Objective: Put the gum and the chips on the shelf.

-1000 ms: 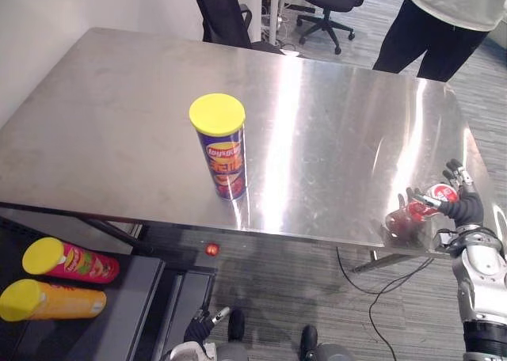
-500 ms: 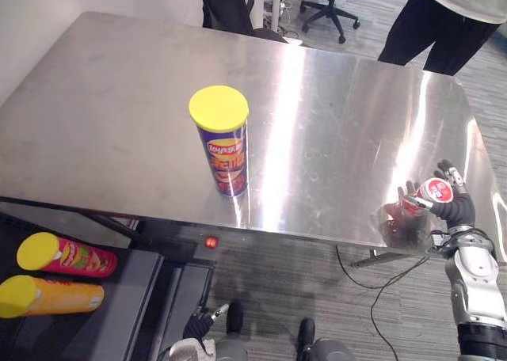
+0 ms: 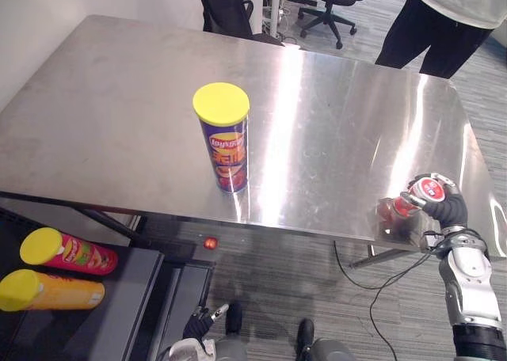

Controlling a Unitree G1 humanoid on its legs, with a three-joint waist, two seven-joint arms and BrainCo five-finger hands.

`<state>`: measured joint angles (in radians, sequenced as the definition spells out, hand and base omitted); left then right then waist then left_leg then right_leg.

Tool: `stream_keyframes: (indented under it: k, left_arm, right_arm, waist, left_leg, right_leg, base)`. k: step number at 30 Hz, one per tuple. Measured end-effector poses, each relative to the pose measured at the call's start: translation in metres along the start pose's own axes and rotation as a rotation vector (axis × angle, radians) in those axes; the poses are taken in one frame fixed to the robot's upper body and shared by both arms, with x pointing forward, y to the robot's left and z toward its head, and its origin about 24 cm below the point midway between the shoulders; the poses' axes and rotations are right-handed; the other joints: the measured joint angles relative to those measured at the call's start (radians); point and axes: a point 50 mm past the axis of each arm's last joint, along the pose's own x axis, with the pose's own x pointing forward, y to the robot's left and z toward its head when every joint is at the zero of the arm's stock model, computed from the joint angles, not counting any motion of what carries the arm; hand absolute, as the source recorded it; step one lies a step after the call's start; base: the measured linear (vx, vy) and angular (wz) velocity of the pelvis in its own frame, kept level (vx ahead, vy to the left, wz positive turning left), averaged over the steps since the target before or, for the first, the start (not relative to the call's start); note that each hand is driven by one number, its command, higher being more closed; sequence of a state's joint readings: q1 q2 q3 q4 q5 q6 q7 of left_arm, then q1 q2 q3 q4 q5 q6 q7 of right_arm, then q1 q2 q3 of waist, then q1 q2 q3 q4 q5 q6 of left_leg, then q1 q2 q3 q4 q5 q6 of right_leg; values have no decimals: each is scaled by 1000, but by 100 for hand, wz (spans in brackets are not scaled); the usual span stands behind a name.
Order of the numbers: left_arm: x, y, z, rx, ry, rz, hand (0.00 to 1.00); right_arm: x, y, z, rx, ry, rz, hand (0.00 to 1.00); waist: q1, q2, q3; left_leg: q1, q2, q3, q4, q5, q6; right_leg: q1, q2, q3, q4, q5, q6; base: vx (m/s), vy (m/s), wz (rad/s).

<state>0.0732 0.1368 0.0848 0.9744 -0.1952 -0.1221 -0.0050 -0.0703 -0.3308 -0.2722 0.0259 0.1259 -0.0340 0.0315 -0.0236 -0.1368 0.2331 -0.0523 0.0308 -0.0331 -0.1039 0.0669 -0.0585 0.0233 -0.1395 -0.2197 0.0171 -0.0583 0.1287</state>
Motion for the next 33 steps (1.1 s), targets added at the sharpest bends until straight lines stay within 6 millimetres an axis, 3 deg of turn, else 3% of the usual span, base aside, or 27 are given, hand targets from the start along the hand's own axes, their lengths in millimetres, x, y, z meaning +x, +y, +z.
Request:
stream_keyframes:
  k: [11,16,19,20,24,28,33]
  left_arm:
    - [0,2,2,5,-5,5,0]
    - [0,2,1,-1,-1,7,0]
    - [-1,1,-3,-30,9,15,0]
    - [-1,1,-4,-33,14,16,0]
    - [-2,1,-8,-34,25,17,0]
    - [-4,-2,-15,-35,47,13,0]
    - [-6,0,-19,-36,56,17,0]
  right_arm:
    - [8,4,14,-31,-58,5,100]
    - [25,7,54,-19,-218,14,100]
    - [32,6,98,-5,-403,36,100]
    - [33,9,115,15,-478,57,100]
    - [29,28,152,54,-651,167,100]
    - [26,52,154,143,-659,325,100]
    - [13,82,158,255,-668,566,100]
  waist:
    - [0,-9,4]
    - [1,-8,4]
    - [3,6,-3]
    - [3,10,-7]
    - [5,28,-26]
    - [7,55,-59]
    - [10,67,-72]
  left_leg:
    - [4,-2,1,3,5,5]
    - [19,5,-2,1,6,6]
    - [20,14,-5,0,5,6]
    - [21,17,-6,0,5,6]
    - [20,20,-10,0,11,5]
    - [20,21,-30,0,22,0]
    - [18,23,-67,0,38,-7]
  right_leg:
    - [6,-2,-1,-5,1,1]
    - [18,-2,-2,2,2,-1]
    - [17,6,-1,3,21,-9]
    - [18,8,-1,4,23,-11]
    - [20,12,-2,1,23,-11]
    - [38,13,-21,-15,22,-12]
    - [53,17,-69,-10,9,-22]
  base:
    - [0,0,0]
    - [0,0,0]
    - [-49,-5,-1]
    - [-65,-7,0]
    - [-49,-17,2]
    - [-37,-20,12]
    - [-55,-37,23]
